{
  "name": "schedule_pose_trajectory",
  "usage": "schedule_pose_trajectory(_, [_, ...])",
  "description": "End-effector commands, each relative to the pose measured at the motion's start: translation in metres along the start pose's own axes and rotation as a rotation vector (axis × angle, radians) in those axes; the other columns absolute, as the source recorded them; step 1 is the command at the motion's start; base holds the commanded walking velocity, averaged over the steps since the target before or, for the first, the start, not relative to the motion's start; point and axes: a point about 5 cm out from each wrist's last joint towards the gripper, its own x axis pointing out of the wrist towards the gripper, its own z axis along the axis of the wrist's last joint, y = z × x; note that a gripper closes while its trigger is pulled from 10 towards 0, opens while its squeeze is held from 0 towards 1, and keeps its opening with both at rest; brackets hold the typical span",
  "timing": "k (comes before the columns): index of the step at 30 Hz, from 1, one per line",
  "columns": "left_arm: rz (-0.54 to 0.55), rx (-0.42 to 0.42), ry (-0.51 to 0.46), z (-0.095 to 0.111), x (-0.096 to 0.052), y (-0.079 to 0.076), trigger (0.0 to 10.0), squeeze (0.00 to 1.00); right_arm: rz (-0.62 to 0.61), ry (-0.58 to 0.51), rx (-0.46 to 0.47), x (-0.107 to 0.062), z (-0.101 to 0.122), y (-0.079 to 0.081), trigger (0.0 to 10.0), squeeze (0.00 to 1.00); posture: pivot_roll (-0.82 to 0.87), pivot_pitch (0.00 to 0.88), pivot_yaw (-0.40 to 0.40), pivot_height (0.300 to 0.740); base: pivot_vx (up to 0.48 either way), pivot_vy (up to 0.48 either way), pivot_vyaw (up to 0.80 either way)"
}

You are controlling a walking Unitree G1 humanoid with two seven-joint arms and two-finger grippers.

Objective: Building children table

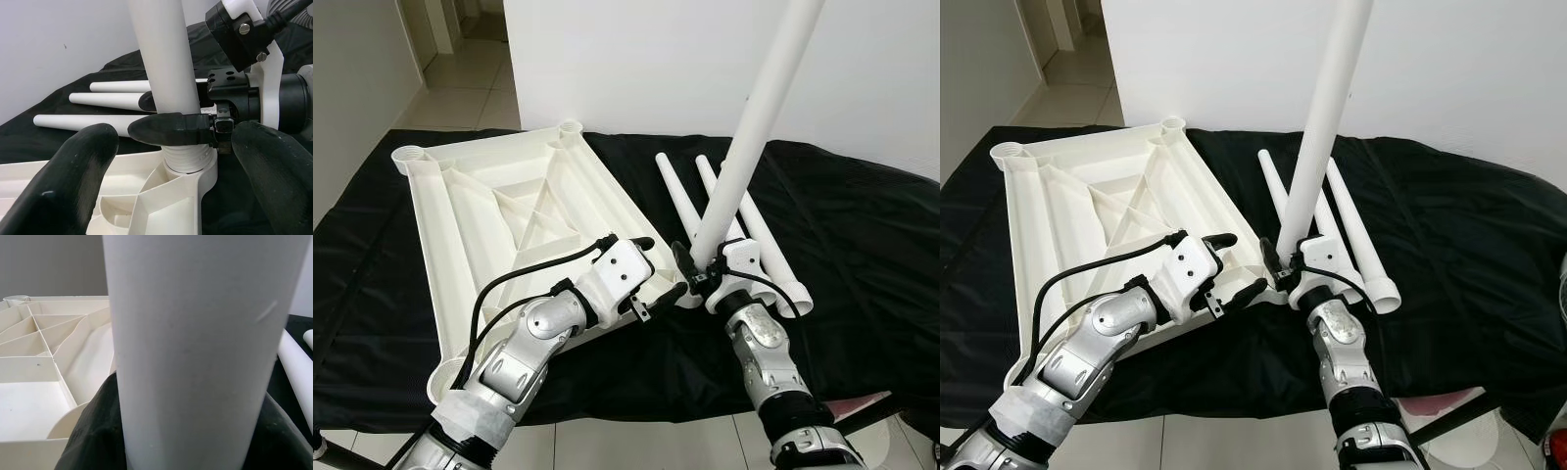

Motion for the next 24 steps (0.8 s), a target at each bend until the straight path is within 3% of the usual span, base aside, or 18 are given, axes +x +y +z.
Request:
schedule_pose_trajectory(1, [-0.017,0.018,0.001,0.001,-0.001,0.000,10.0,0.00,-0.015,0.238,0.035,-0.024,-0.046,0.003,10.0,0.00,0.05,0.070,-0.015,0.740,0.000,0.000,0.00])
schedule_pose_trajectory(7, [-0.014,0.018,-0.001,0.002,0.000,0.000,10.0,0.00,0.017,0.167,0.032,-0.019,-0.033,0.004,10.0,0.00,0.05,0.069,-0.018,0.740,0.000,0.000,0.00])
schedule_pose_trajectory(10, [-0.018,0.012,-0.006,0.002,0.001,0.001,10.0,0.00,0.050,0.068,0.011,-0.008,-0.007,0.005,10.0,0.00,0.04,0.067,-0.018,0.740,0.000,0.000,0.00])
schedule_pose_trajectory(14, [-0.024,-0.004,-0.007,0.002,0.001,0.000,10.0,0.00,0.064,0.035,-0.005,-0.003,0.005,0.005,10.0,0.00,0.04,0.066,-0.019,0.740,0.000,0.000,0.00])
schedule_pose_trajectory(15, [-0.027,-0.023,-0.010,0.002,0.001,0.000,10.0,1.00,0.075,0.012,-0.009,0.000,0.013,0.006,10.0,0.00,0.04,0.065,-0.019,0.740,0.000,0.000,0.00])
schedule_pose_trajectory(24, [-0.024,-0.112,-0.064,0.011,0.003,0.006,10.0,1.00,0.174,-0.053,-0.048,0.009,0.041,0.007,10.0,0.00,0.05,0.051,-0.031,0.740,0.000,0.000,0.00])
